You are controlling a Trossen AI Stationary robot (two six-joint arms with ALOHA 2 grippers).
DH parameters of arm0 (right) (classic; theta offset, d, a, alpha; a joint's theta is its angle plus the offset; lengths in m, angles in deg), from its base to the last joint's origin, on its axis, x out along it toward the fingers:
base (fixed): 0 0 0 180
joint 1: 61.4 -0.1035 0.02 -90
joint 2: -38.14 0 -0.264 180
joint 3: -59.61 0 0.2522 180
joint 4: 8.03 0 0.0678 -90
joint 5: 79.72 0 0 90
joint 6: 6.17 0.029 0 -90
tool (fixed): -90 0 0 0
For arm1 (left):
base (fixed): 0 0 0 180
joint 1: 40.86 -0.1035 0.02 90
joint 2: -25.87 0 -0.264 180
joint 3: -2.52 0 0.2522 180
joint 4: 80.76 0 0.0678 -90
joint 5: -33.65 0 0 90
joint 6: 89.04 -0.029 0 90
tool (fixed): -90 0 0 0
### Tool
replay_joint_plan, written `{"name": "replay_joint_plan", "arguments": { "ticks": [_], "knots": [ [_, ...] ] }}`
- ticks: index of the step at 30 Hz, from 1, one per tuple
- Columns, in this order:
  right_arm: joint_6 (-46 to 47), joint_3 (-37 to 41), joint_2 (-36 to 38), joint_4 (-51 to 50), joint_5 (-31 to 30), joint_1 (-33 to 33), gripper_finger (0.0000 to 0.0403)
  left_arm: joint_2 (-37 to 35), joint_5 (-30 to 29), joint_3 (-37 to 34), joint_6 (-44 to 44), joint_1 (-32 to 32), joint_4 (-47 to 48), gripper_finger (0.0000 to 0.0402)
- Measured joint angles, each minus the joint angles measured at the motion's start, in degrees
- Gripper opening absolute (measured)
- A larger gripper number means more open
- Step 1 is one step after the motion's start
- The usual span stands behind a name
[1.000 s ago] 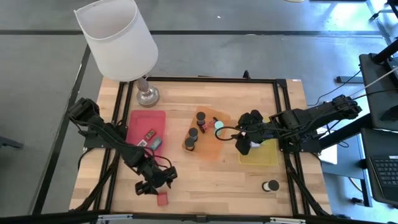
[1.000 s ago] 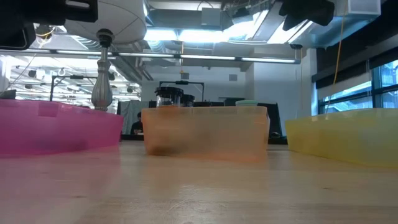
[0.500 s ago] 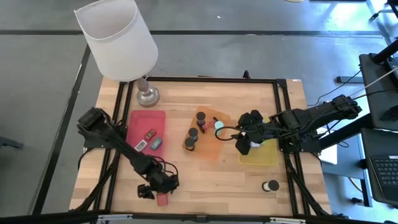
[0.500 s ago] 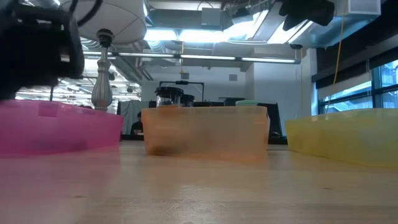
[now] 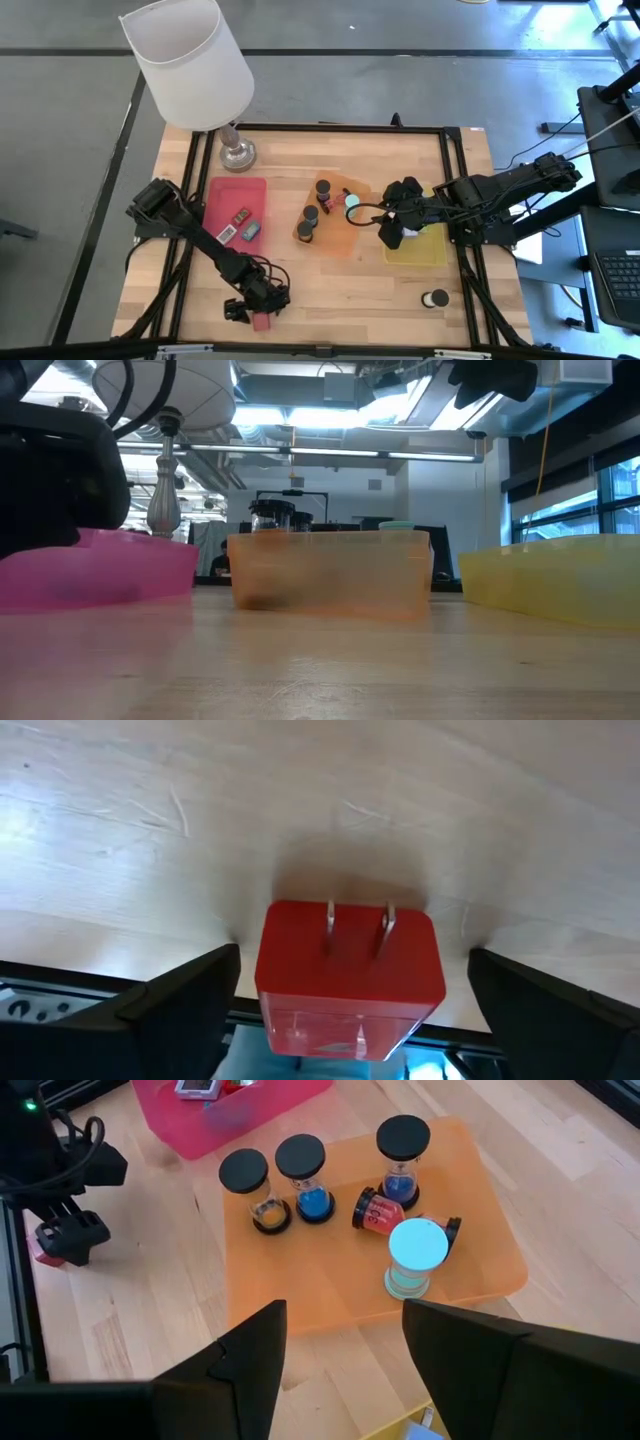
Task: Pick & Place Office items
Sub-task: Put the red charger adapter into the yellow bin
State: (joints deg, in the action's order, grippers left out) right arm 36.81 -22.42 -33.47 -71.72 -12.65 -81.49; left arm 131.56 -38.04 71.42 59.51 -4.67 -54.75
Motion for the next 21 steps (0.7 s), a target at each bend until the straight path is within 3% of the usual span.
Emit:
{"name": "replay_joint_plan", "arguments": {
  "ticks": [21],
  "knots": [
    [0.0, 0.0, 0.0, 0.0, -0.2, 0.0, 0.0204, 0.0, 1.1, -0.1, -6.7, 0.0, -0.2, 0.0208]
  ]
}}
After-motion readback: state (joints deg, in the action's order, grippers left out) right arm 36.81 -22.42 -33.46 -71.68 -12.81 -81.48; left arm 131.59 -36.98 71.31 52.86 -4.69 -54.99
